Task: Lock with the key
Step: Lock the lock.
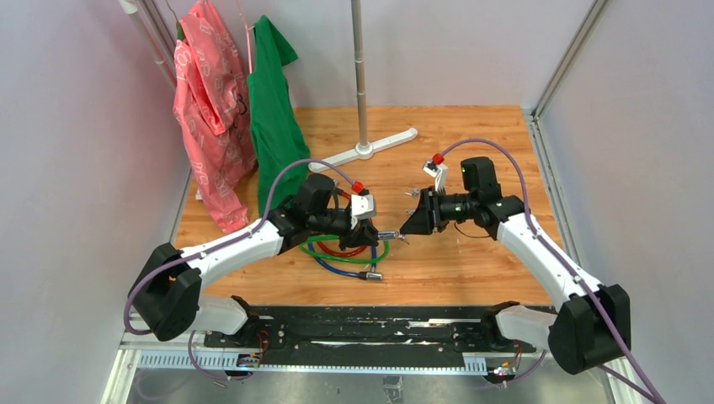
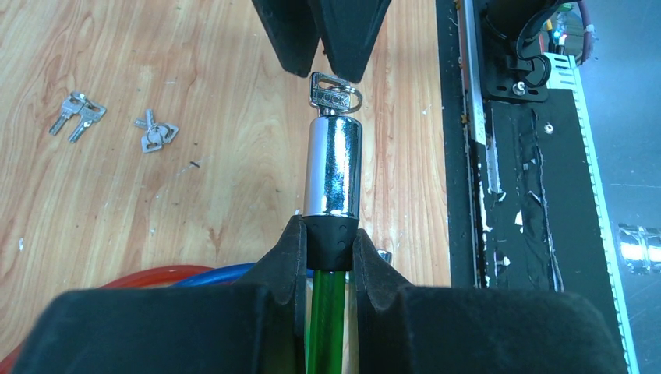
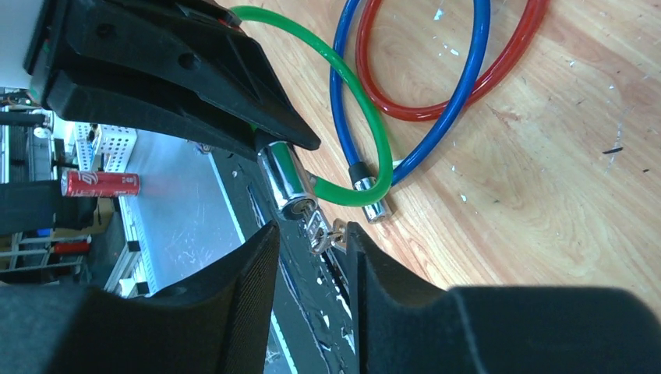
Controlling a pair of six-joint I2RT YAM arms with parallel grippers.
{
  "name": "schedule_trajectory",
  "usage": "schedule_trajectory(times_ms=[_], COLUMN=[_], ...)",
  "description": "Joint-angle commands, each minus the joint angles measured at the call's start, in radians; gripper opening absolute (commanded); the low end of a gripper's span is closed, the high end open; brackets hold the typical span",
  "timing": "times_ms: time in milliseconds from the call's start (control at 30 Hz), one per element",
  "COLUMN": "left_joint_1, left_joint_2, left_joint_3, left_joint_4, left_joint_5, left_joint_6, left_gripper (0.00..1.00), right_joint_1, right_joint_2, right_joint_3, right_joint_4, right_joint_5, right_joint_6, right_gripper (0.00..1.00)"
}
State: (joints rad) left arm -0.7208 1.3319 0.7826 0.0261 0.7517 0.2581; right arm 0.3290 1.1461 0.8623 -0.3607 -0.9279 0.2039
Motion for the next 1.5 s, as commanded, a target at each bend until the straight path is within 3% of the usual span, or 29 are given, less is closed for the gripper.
schedule_trajectory(times_ms=[0, 167, 500, 667, 733, 867, 1067, 1167, 1267, 1467], left_joint_1=[0.006, 0.004, 0.004, 0.004, 0.004, 0.004, 0.004, 0.004, 0.004, 0.004], left_joint_2=[0.024, 0.024, 0.027, 0.024, 0.025, 0.026, 0.032, 0.027, 0.026, 0.023], left_joint_3=[-0.018, -0.019, -0.019, -0.021, -0.023, -0.023, -0.019, -0.02, -0.02, -0.021], left_joint_4=[-0.134, -0.137, -0.132, -0.128, -0.131, -0.126, -0.118, -0.115, -0.122, -0.125], left_joint_5=[-0.044, -0.039, -0.039, -0.038, -0.04, -0.025, -0.014, -0.015, -0.014, -0.016], left_joint_6=[0.029, 0.026, 0.027, 0.024, 0.025, 0.022, 0.014, 0.011, 0.014, 0.012], left_gripper=[0.0, 0.0, 0.0, 0.0, 0.0, 0.0, 0.0, 0.0, 0.0, 0.0], right_joint_1=[-0.024, -0.025, -0.018, 0.008, 0.024, 0.114, 0.283, 0.343, 0.459, 0.701], right_joint_2=[0.042, 0.068, 0.114, 0.102, 0.068, -0.065, -0.283, -0.311, -0.342, -0.402], right_joint_3=[0.002, -0.005, -0.002, 0.008, -0.002, -0.056, -0.23, -0.255, -0.289, -0.417], right_joint_4=[-0.043, -0.038, -0.031, -0.042, -0.048, 0.003, 0.282, 0.307, 0.333, 0.577], right_joint_5=[-0.085, -0.114, -0.194, -0.146, -0.091, 0.11, 0.278, 0.39, 0.548, 0.908], right_joint_6=[-0.054, -0.053, -0.063, -0.102, -0.152, -0.342, -0.698, -0.82, -1.047, -1.513], right_gripper=[0.41, 0.41, 0.23, 0.01, 0.0, 0.0, 0.0, 0.0, 0.0, 0.0])
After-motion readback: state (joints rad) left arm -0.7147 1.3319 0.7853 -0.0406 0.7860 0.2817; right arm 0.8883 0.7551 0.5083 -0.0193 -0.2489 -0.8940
